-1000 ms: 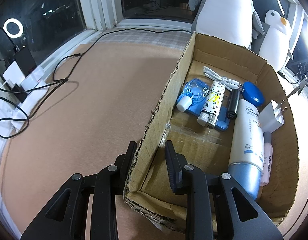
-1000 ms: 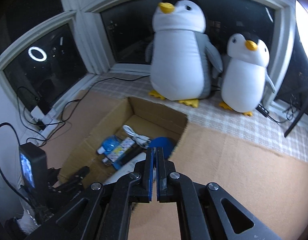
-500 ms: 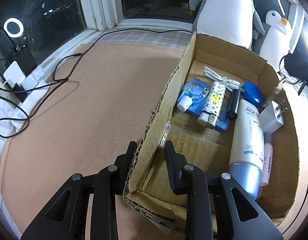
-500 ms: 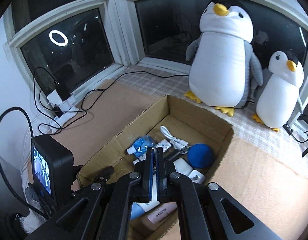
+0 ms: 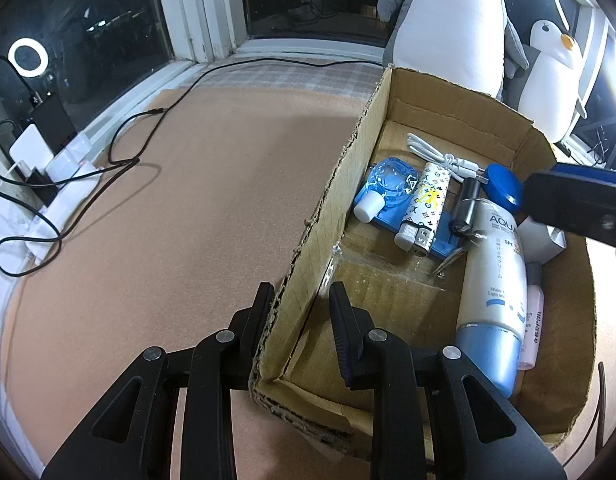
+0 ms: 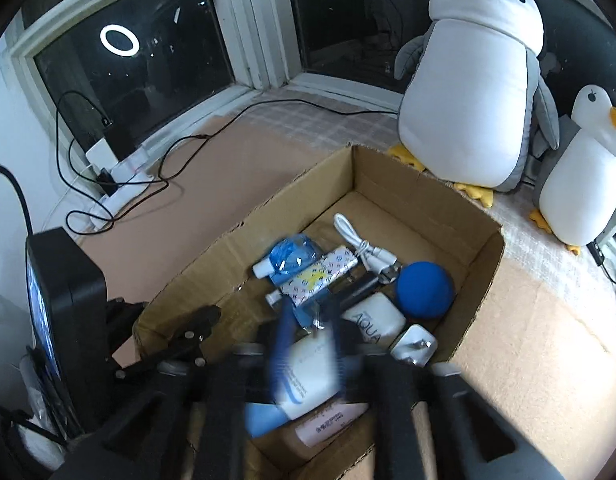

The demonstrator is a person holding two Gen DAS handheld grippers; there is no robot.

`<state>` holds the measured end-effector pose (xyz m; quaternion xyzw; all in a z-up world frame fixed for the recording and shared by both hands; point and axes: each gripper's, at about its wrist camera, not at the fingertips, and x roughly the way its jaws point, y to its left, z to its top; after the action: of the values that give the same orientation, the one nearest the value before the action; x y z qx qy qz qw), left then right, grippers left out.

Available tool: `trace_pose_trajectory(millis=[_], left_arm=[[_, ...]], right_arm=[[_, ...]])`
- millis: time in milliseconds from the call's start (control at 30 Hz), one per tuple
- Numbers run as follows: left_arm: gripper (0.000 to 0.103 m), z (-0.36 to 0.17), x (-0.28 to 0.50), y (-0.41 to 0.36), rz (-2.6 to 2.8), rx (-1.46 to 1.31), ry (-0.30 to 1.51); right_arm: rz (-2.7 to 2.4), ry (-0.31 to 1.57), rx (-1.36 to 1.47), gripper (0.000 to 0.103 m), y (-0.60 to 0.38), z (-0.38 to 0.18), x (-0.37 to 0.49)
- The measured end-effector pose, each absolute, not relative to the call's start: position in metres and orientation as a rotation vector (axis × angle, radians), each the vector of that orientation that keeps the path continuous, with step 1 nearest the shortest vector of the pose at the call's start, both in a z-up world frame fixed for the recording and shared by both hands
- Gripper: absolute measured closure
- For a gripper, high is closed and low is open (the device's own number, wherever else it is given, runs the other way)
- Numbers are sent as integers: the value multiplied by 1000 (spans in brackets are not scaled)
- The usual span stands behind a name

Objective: Organize rigid objects

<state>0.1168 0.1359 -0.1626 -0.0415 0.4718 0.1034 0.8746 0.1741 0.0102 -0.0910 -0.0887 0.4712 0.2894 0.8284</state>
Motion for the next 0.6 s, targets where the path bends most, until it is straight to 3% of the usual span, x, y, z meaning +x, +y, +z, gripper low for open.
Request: trace_pose_trajectory(millis=[167, 333, 400, 467, 600], left_arm=[[77, -154, 110, 133, 224, -78, 980], [75, -135, 97, 126, 231, -48, 949], [70, -126, 90, 123, 226, -45, 937], [59, -114, 82, 118, 211, -42, 912], [56, -89, 66, 104, 191, -23, 862]], right_arm=[[587, 955, -183, 59, -3, -78, 165], [551, 930, -159, 48, -22, -63, 157], [537, 922, -138, 48, -32, -58, 153], [519, 908, -121, 47, -42, -51, 147], [467, 877, -95, 39, -63, -38, 133]])
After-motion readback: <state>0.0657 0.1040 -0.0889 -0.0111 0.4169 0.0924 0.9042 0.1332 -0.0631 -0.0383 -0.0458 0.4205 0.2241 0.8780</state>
